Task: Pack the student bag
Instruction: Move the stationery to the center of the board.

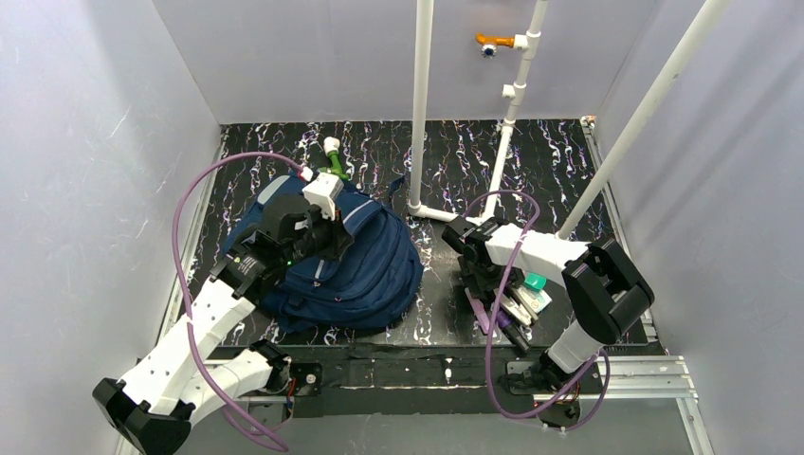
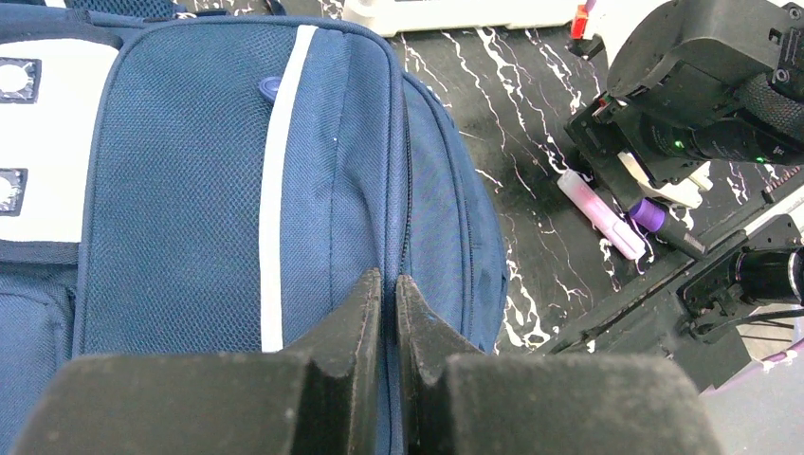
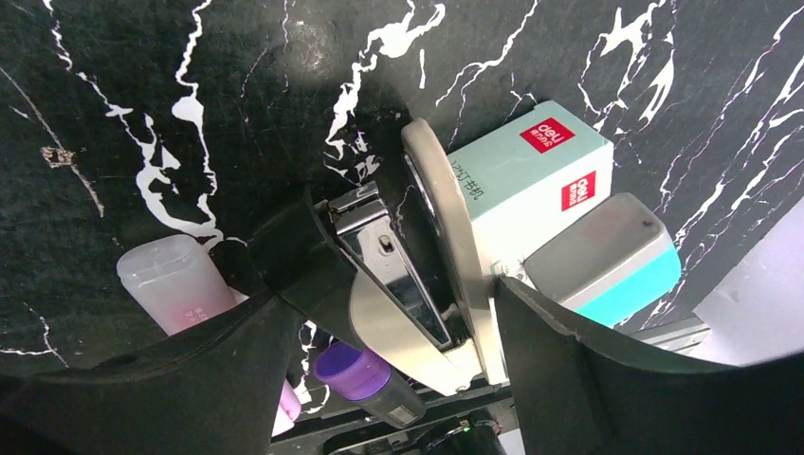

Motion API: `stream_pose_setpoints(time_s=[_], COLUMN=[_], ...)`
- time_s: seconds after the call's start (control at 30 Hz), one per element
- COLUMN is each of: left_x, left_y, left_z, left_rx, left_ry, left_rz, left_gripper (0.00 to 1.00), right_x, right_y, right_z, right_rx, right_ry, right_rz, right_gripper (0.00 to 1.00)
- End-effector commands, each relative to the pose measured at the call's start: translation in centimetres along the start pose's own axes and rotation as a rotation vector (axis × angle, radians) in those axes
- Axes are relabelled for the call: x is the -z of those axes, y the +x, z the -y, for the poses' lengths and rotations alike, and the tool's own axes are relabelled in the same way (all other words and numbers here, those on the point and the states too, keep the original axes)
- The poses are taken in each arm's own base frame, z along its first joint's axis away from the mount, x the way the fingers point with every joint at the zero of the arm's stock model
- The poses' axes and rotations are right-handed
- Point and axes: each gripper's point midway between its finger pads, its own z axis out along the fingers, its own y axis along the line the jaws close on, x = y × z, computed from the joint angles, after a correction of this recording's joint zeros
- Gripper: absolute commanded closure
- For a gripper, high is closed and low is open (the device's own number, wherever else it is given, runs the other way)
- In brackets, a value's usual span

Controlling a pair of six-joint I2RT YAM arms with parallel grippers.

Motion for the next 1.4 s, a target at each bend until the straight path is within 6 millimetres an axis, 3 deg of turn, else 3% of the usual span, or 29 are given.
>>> stream_pose_setpoints(time_s=[0.0, 0.1, 0.5, 0.73, 0.87, 1.03, 1.13, 1.2, 1.27, 1.37], left_x=[1.1, 0.9, 1.1, 1.2, 1.0, 0.9, 1.5, 1.7, 1.5, 1.4], left_y=[-3.4, -3.5, -3.1, -3.0, -2.7, -2.5, -2.7, -2.7, -2.3, -2.3], left_z=[2.3, 2.0, 1.6, 1.8, 1.9, 2.3, 2.4, 2.2, 2.1, 2.2], left_rx=[0.006, 0.011, 0.045, 0.066, 0.068, 0.082, 0.084, 0.088, 0.093, 0.098], left_ry=[0.09, 0.073, 0.046, 0.055, 0.061, 0.083, 0.087, 0.079, 0.073, 0.076], left_rz=[0.09, 0.089, 0.06, 0.059, 0.05, 0.047, 0.059, 0.063, 0.049, 0.044], left_gripper=[1.0, 1.0, 1.0, 1.0, 1.0, 1.0, 1.0, 1.0, 1.0, 1.0], right_x=[-0.3, -0.1, 0.1, 0.6, 1.4, 0.1, 0.8, 2.1, 2.6, 3.8], right_y=[-2.0, -3.2, -11.0, -10.1, -8.6, -6.3, -7.1, -7.5, -7.4, -7.4], right_z=[-0.7, -1.4, -4.5, -5.2, -4.1, -3.8, -4.6, -5.4, -5.7, -6.9], right_rx=[-0.006, -0.004, 0.039, 0.046, 0.041, 0.037, 0.003, -0.019, 0.002, -0.025], right_ry=[-0.021, -0.057, -0.101, -0.171, -0.174, -0.17, -0.188, -0.197, -0.164, -0.244], right_rz=[0.057, 0.098, 0.212, 0.21, 0.217, 0.181, 0.199, 0.234, 0.236, 0.235], right_gripper=[0.19, 0.2, 0.2, 0.02, 0.01, 0.02, 0.0, 0.09, 0.12, 0.05])
